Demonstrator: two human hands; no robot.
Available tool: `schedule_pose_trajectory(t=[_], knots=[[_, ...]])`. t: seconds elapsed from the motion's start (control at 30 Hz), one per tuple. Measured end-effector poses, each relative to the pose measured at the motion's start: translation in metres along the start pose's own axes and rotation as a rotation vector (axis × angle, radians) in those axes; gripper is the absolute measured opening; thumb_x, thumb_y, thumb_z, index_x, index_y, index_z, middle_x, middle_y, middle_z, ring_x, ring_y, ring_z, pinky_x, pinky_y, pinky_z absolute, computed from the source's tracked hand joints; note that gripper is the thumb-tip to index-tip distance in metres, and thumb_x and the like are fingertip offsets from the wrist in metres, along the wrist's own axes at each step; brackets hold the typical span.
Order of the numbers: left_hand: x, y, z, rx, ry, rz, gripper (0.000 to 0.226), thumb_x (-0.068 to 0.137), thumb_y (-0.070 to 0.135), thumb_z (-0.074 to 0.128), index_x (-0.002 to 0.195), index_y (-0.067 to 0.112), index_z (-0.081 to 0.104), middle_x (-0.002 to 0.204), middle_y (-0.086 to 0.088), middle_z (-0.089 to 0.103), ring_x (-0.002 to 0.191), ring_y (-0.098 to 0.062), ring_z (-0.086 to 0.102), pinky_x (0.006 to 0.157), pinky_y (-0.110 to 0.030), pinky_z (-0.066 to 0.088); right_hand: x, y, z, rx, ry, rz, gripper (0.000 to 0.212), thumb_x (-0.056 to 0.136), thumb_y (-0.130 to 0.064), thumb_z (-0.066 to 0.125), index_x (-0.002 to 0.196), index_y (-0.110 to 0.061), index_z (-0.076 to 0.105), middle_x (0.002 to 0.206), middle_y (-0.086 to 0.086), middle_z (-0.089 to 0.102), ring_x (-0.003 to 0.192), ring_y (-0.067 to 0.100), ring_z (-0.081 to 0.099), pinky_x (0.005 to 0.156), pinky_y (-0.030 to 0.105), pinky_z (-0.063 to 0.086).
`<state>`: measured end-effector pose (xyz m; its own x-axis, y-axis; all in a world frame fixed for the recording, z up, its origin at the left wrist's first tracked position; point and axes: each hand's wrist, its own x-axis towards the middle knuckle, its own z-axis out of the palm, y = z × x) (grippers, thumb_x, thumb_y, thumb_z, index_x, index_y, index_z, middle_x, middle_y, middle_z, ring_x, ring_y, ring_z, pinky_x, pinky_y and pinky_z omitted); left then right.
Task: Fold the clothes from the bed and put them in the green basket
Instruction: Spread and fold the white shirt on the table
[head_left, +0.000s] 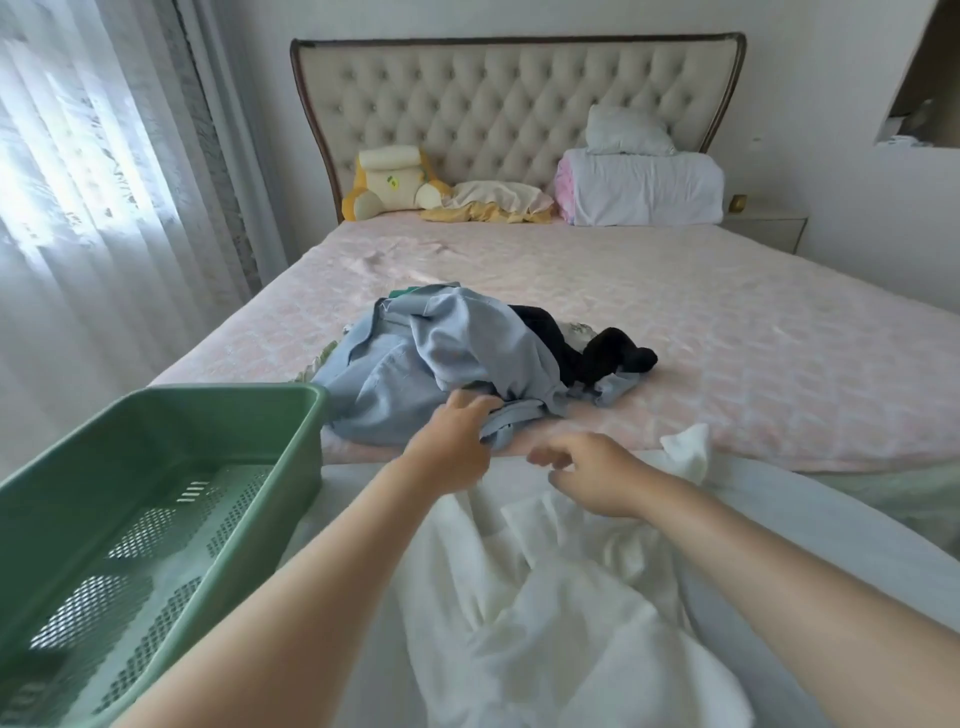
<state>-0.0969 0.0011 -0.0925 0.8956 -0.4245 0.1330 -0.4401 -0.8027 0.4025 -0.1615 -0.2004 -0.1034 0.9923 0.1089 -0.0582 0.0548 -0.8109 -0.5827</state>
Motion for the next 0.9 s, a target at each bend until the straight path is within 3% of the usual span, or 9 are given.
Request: schedule_pose_trajectory(t=[0.13, 0.23, 0.3, 0.5, 0.57, 0.63, 0.73, 0.8, 0.9], knots=[[-0.072, 0.014, 0.021, 0.029, -0.366, 0.007, 0.059, 0.087, 0.009, 0.046, 0.136, 0.042, 0.054, 0.143, 0.005, 0.050, 0.126, -0.019, 0.052, 0.101, -0.030, 0.045, -0.069, -0.012, 0.019, -0.005, -0.147, 0.012, 0.042, 0.092, -0.014, 0.056, 0.126, -0.034, 0.068, 0.128, -0.017, 0.065, 0.120, 0.003, 0.058, 0.104, 0.023, 0.045], [-0.114, 0.015, 0.038, 0.052, -0.444, 0.006, 0.053, 0.087, 0.018, 0.046, 0.132, 0.045, 0.057, 0.140, 0.010, 0.052, 0.127, -0.017, 0.050, 0.106, -0.033, 0.042, -0.109, -0.007, 0.030, -0.035, -0.216, 0.049, 0.060, 0.087, -0.007, 0.048, 0.136, -0.039, 0.060, 0.143, -0.015, 0.055, 0.134, 0.006, 0.048, 0.113, 0.024, 0.037], [-0.136, 0.014, 0.043, 0.054, -0.371, 0.056, 0.040, 0.095, 0.025, 0.047, 0.129, 0.041, 0.061, 0.137, 0.012, 0.053, 0.127, -0.014, 0.044, 0.109, -0.029, 0.034, -0.132, -0.003, 0.033, -0.011, -0.228, 0.074, 0.075, 0.082, -0.001, 0.045, 0.145, -0.042, 0.049, 0.150, -0.016, 0.047, 0.142, 0.008, 0.039, 0.114, 0.021, 0.031], [-0.180, 0.000, 0.042, 0.183, -0.219, 0.081, 0.023, 0.091, 0.035, 0.056, 0.113, 0.035, 0.063, 0.108, 0.007, 0.060, 0.104, -0.020, 0.058, 0.093, -0.036, 0.040, -0.163, -0.012, 0.027, 0.090, -0.268, -0.013, 0.089, 0.077, 0.000, 0.045, 0.143, -0.059, 0.039, 0.152, -0.021, 0.038, 0.139, 0.004, 0.037, 0.110, 0.020, 0.036], [-0.189, -0.007, 0.042, 0.185, -0.072, 0.077, 0.022, 0.095, 0.033, 0.052, 0.114, 0.034, 0.063, 0.104, 0.007, 0.062, 0.098, -0.024, 0.062, 0.086, -0.035, 0.041, -0.162, -0.018, 0.030, 0.186, -0.388, -0.086, 0.077, 0.077, -0.014, 0.052, 0.140, -0.058, 0.044, 0.152, -0.022, 0.039, 0.137, -0.003, 0.037, 0.112, 0.020, 0.035], [-0.194, -0.016, 0.038, 0.205, 0.134, 0.047, 0.024, 0.097, 0.028, 0.050, 0.114, 0.035, 0.066, 0.096, 0.006, 0.059, 0.090, -0.027, 0.062, 0.073, -0.033, 0.038, -0.160, -0.021, 0.038, 0.044, -0.461, -0.111, 0.069, 0.078, -0.036, 0.068, 0.141, -0.054, 0.047, 0.148, -0.021, 0.044, 0.136, -0.003, 0.040, 0.114, 0.022, 0.033], [-0.204, -0.036, 0.029, 0.233, 0.266, -0.038, 0.030, 0.097, 0.021, 0.051, 0.116, 0.035, 0.069, 0.093, 0.003, 0.059, 0.092, -0.028, 0.060, 0.063, -0.032, 0.037, -0.152, -0.019, 0.044, -0.371, -0.202, -0.114, 0.050, 0.082, -0.044, 0.072, 0.130, -0.038, 0.060, 0.128, -0.014, 0.055, 0.125, 0.010, 0.047, 0.105, 0.028, 0.037], [-0.206, -0.047, 0.022, 0.262, 0.273, -0.047, 0.031, 0.096, 0.017, 0.052, 0.115, 0.033, 0.070, 0.094, 0.002, 0.057, 0.094, -0.027, 0.058, 0.060, -0.031, 0.038, -0.147, -0.022, 0.042, -0.425, 0.109, -0.214, 0.025, 0.082, -0.037, 0.072, 0.101, -0.025, 0.061, 0.105, -0.010, 0.058, 0.107, 0.021, 0.054, 0.089, 0.036, 0.041], [-0.203, -0.045, 0.007, 0.207, 0.427, -0.022, 0.027, 0.095, 0.013, 0.054, 0.110, 0.028, 0.069, 0.093, 0.001, 0.056, 0.091, -0.026, 0.057, 0.058, -0.033, 0.045, -0.140, -0.018, 0.029, -0.466, 0.608, -0.325, 0.020, 0.072, -0.022, 0.069, 0.083, -0.019, 0.053, 0.086, -0.003, 0.052, 0.085, 0.029, 0.052, 0.070, 0.035, 0.030]])
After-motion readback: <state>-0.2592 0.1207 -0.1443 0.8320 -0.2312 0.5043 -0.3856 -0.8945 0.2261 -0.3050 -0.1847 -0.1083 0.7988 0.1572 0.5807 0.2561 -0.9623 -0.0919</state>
